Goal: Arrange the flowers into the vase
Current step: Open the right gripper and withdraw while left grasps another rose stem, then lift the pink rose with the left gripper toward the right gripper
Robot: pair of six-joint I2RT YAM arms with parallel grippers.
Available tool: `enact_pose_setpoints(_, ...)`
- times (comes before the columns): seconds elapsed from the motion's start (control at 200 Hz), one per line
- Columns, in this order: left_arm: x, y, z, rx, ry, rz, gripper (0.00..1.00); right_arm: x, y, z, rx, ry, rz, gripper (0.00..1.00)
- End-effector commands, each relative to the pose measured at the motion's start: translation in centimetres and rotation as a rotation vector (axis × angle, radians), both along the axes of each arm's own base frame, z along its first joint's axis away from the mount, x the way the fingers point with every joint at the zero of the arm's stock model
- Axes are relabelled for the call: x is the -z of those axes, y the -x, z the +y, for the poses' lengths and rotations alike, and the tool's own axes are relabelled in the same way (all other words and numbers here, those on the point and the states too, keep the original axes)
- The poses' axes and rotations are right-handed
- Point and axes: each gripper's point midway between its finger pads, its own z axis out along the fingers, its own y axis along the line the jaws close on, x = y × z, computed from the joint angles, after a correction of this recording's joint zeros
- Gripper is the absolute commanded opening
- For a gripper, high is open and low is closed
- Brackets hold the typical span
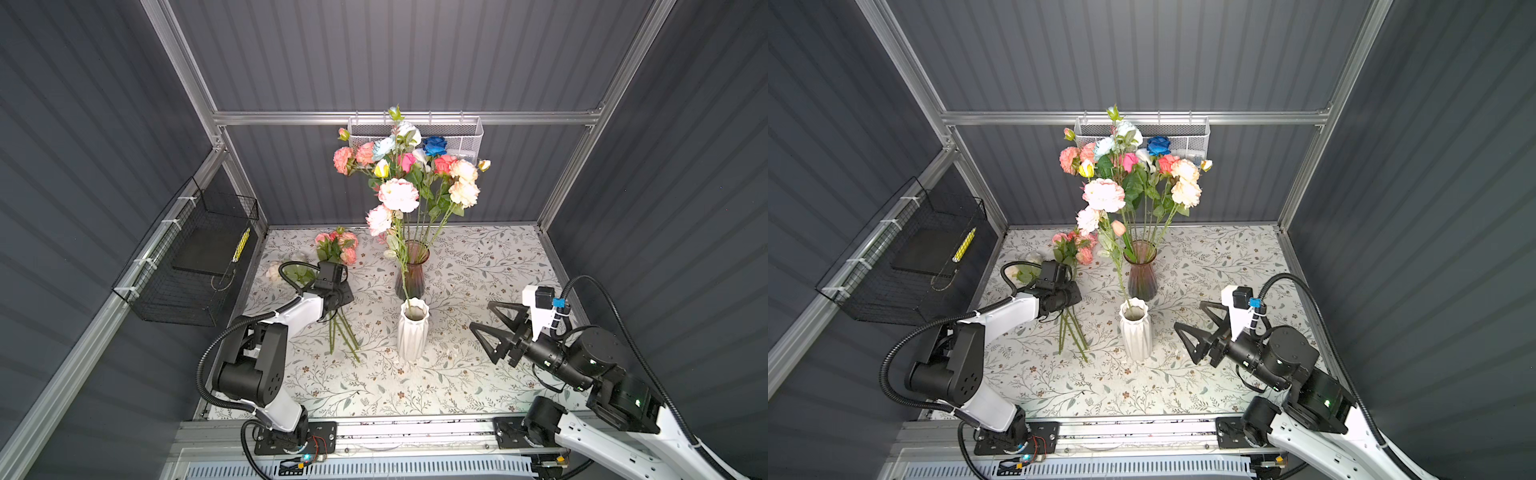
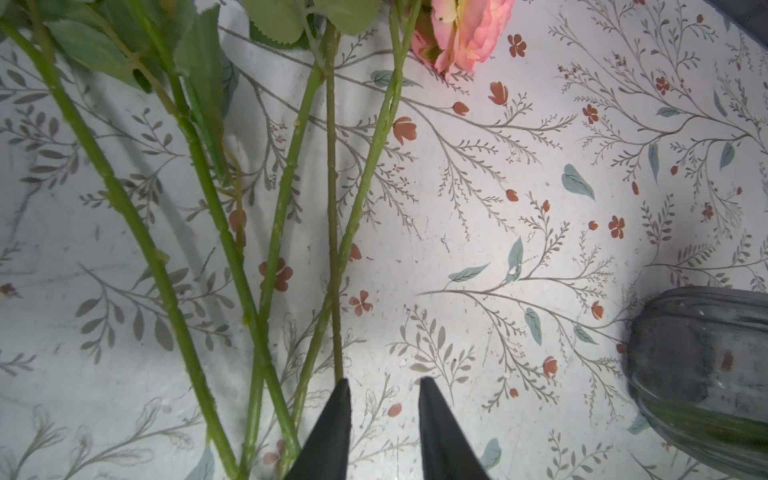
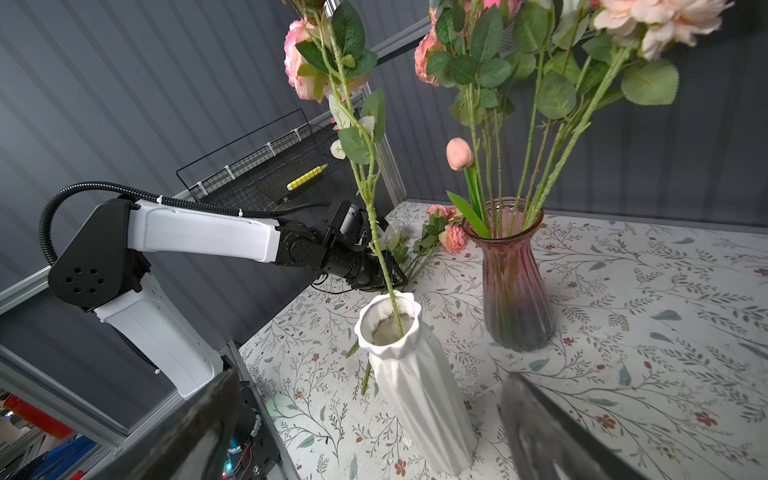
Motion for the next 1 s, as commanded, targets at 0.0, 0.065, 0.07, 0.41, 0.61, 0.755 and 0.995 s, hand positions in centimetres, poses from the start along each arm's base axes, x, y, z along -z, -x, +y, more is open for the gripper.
enact_pose_setpoints(0.0,0.7,1.1,1.1,-0.03,-0.033,0.032,0.28,0.4,-0.2,-0.5,0.028,0.015,-0.003,0.99)
enact_pose_setpoints(0.065,1.4,1.3,1.1,-0.029,-0.035,0.054,0.26,0.4,-0.2,-0.6,0.03,0.016,-0.006,0.99)
enact_pose_setpoints(0.07,1.5,1.3,1.1,-0.03,-0.035,0.056,0.26,0.3,-0.2,-0.6,0.031,0.016,-0.006,0.99)
enact_pose_setpoints(0.41,4.2,1.3,0.4,-0.021,-0.008,0.101,0.2,0.0,0.0,-1.4,0.052,0.01,-0.018,0.99)
enact_pose_setpoints(0.61,4.8,1.4,0.2,-0.014,-0.003,0.114,0.02,-0.1,-0.1,-1.5,0.059,0.011,-0.016,0.99)
enact_pose_setpoints(0.755,0.8,1.1,-0.2,-0.015,0.055,0.008,0.0,-0.2,-0.1,-1.6,0.066,0.007,-0.014,0.99)
enact_pose_setpoints(0.995,-12.5,1.8,-0.3,0.015,0.153,-0.3,0.0,-0.8,-0.4,-1.6,0.078,-0.03,0.003,0.99)
